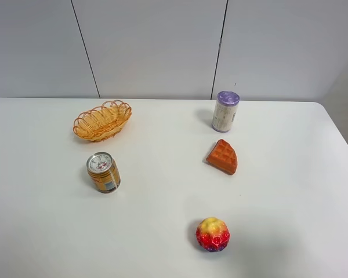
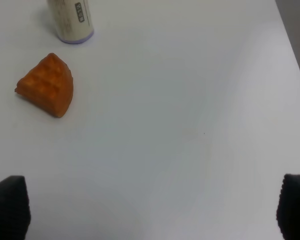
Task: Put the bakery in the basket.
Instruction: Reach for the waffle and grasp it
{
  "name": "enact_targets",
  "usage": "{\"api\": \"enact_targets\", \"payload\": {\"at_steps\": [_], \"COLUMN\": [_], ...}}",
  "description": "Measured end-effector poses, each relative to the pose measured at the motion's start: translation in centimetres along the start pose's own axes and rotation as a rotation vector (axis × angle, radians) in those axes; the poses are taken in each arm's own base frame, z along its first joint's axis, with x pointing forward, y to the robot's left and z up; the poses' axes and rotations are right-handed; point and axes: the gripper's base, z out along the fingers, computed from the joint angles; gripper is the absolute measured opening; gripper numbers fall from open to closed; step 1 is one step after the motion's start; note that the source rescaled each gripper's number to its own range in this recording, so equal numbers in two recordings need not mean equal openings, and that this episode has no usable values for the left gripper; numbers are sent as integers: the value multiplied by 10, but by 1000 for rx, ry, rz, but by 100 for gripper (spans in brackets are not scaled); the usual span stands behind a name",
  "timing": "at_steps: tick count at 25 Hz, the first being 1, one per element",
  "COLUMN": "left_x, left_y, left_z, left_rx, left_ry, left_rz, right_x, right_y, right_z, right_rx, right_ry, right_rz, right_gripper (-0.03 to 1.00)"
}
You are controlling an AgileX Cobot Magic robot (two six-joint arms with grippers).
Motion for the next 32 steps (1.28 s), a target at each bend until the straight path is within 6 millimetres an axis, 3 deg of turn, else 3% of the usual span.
{"api": "enact_targets", "payload": {"at_steps": [18, 22, 26, 32], "left_x": [0, 0, 0, 0], "left_y": [0, 0, 0, 0], "left_z": [0, 0, 0, 0], "left_rx": [0, 0, 0, 0], "left_ry": [0, 0, 0, 0], "left_rz": [0, 0, 0, 0], "right_x": [0, -20, -59, -99], "right_y": [0, 0, 0, 2], "right_z": [0, 5, 36, 133], "right_rx": [0, 0, 9, -24], "right_ry": [-3, -11, 82, 288], "right_rz": [1, 68, 102, 156], "right_gripper": [100, 100, 100, 100]}}
